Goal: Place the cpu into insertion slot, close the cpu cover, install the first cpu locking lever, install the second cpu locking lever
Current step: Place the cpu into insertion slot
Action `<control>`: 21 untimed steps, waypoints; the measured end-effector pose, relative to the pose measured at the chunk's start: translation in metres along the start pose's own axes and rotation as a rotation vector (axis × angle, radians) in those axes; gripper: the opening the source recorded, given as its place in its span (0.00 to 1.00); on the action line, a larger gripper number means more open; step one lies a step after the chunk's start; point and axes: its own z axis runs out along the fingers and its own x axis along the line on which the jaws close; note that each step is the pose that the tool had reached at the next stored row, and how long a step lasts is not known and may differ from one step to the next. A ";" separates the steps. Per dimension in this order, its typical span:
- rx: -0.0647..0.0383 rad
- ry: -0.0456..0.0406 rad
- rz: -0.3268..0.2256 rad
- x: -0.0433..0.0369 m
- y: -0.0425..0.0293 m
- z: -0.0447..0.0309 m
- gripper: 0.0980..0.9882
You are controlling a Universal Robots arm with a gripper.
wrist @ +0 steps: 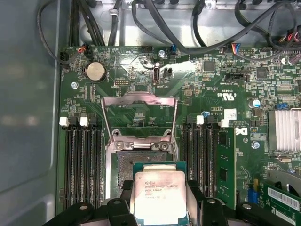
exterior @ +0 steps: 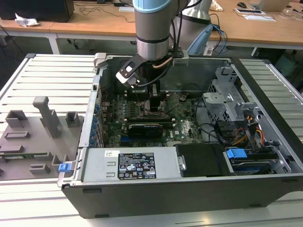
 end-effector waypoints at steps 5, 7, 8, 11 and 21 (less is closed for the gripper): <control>0.000 0.0000 0.000 0.0042 -0.0007 0.0093 0.48; 0.000 -0.0001 0.003 0.0045 -0.0009 0.0110 0.48; 0.000 -0.0006 0.006 0.0048 -0.0010 0.0118 0.48; 0.000 -0.0010 0.012 0.0071 -0.0013 0.0156 0.48; 0.000 -0.0026 0.031 0.0120 -0.0018 0.0230 0.48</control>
